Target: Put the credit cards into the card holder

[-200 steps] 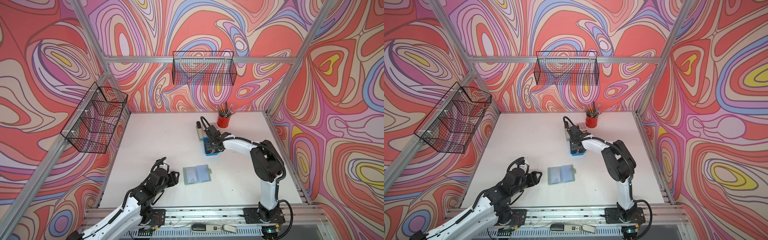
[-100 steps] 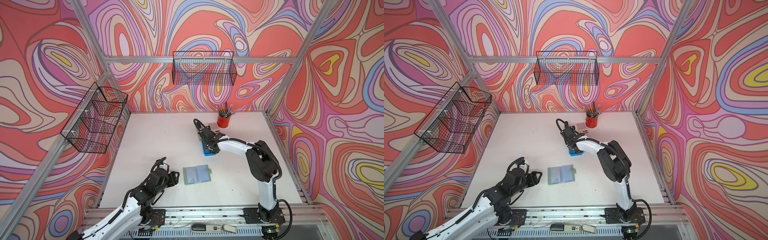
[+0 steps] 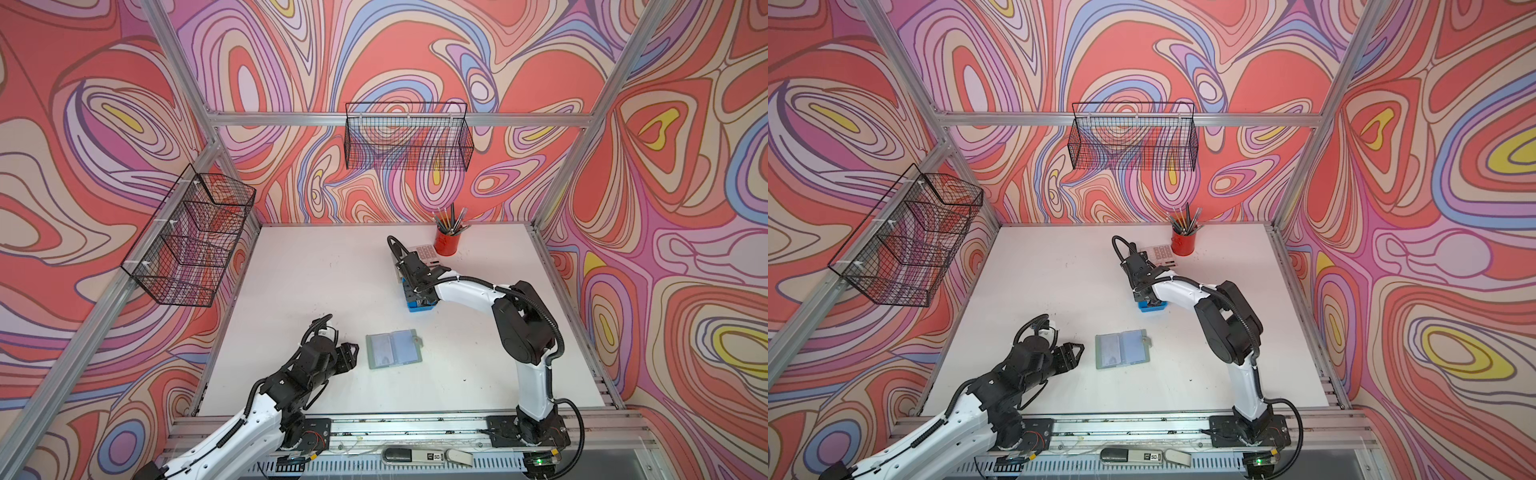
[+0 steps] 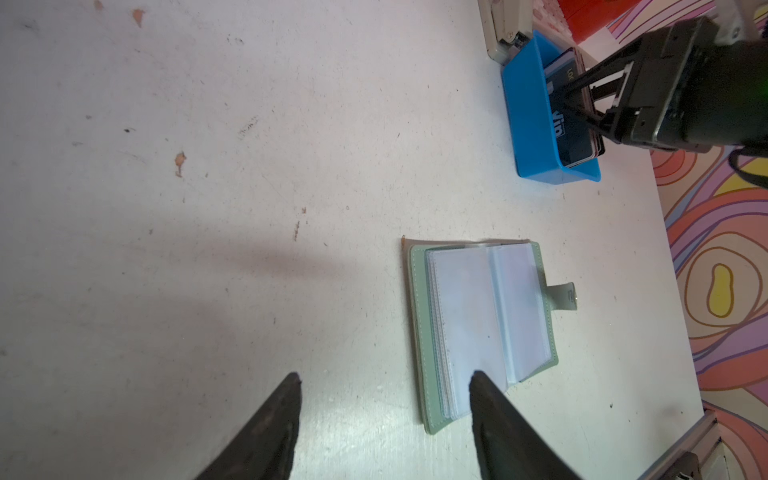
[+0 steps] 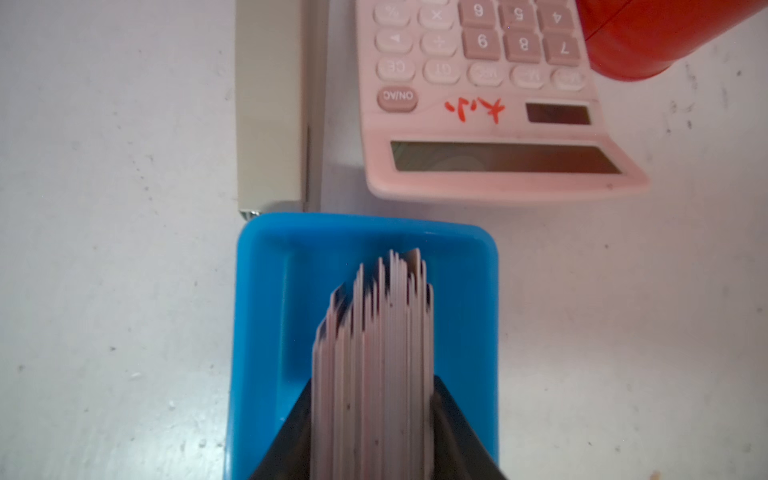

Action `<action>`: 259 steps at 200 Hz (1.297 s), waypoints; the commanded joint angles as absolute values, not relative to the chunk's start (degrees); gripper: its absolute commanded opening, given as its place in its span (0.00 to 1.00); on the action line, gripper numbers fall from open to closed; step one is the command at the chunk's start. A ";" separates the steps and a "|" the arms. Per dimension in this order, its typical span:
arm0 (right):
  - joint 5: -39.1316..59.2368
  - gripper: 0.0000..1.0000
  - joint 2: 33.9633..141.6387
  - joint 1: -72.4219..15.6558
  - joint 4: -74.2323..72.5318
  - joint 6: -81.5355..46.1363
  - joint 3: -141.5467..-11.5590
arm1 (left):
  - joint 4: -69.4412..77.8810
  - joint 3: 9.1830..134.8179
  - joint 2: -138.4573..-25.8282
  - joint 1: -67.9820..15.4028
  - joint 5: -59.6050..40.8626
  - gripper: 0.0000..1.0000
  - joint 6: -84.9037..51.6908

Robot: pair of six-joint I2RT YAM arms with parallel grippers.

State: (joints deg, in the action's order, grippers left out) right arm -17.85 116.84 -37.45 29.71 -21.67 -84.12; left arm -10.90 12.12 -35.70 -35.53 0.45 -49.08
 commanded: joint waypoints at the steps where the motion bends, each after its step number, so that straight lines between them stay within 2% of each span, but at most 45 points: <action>1: -7.63 0.36 117.87 -35.52 29.81 -23.81 -82.78 | -11.31 12.92 -35.08 -35.24 0.83 0.66 -48.69; 92: 11.68 0.47 115.83 -28.75 20.79 -25.93 -76.58 | -10.55 12.83 -35.77 -35.24 0.74 0.66 -48.91; 259: 11.40 0.53 109.32 -26.52 19.16 -25.05 -73.26 | -10.54 12.73 -35.60 -35.16 0.62 0.66 -48.80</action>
State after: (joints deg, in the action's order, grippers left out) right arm 11.25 111.83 -26.92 19.75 -25.58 -74.24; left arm -10.90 12.12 -35.73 -35.53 0.45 -49.08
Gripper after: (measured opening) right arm 0.527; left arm 0.661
